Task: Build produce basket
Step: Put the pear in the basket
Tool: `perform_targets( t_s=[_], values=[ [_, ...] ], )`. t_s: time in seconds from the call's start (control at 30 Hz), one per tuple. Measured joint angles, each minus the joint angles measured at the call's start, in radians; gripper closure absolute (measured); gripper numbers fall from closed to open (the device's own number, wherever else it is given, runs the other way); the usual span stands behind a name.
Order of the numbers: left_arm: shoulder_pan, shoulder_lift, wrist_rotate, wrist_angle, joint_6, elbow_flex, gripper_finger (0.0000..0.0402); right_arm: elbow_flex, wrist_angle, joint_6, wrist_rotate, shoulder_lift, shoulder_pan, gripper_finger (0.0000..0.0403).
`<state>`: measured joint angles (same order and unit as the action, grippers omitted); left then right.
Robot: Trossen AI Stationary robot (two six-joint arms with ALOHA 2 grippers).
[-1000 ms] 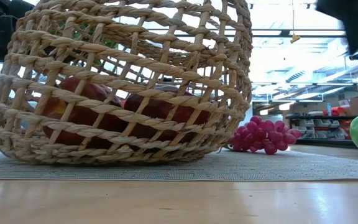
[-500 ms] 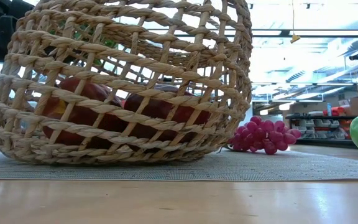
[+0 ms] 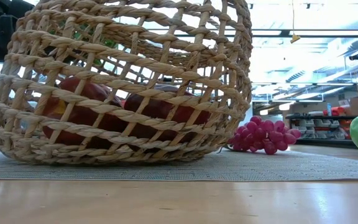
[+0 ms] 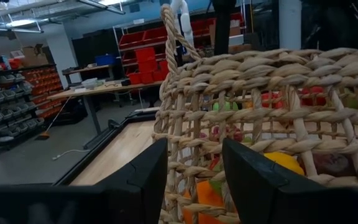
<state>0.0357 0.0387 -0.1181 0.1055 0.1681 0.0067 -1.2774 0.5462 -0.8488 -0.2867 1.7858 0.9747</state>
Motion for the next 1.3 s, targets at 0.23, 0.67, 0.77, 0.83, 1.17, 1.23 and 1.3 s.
perform_targets(
  t_s=[0.23, 0.67, 0.77, 0.83, 1.17, 1.23, 1.3],
  values=[
    [0.000, 0.000, 0.000, 0.000, 0.000, 0.000, 0.0241, 0.001, -0.008, -0.077, 0.052, 0.078, 0.060, 0.0031],
    [0.000, 0.000, 0.000, -0.001, 0.000, 0.000, 0.0241, 0.001, 0.156, -0.083, 0.032, 0.113, 0.193, 0.0031],
    [0.000, 0.000, 0.000, 0.000, 0.000, 0.000, 0.0241, 0.014, 0.208, -0.083, 0.011, 0.121, 0.212, 0.0031],
    [0.000, 0.000, 0.000, 0.000, 0.000, 0.000, 0.0241, 0.015, 0.231, -0.083, 0.011, 0.132, 0.216, 0.0031],
    [0.000, 0.000, 0.000, 0.000, 0.000, 0.000, 0.0241, 0.015, 0.343, -0.069, 0.001, 0.145, 0.215, 0.0036],
    [0.000, 0.000, 0.000, 0.000, 0.000, 0.000, 0.0241, 0.015, 0.354, -0.065, -0.002, 0.145, 0.214, 0.0047],
    [0.000, 0.000, 0.000, 0.000, 0.000, 0.000, 0.0241, 0.015, 0.362, -0.053, -0.004, 0.145, 0.214, 0.0061]
  ],
)
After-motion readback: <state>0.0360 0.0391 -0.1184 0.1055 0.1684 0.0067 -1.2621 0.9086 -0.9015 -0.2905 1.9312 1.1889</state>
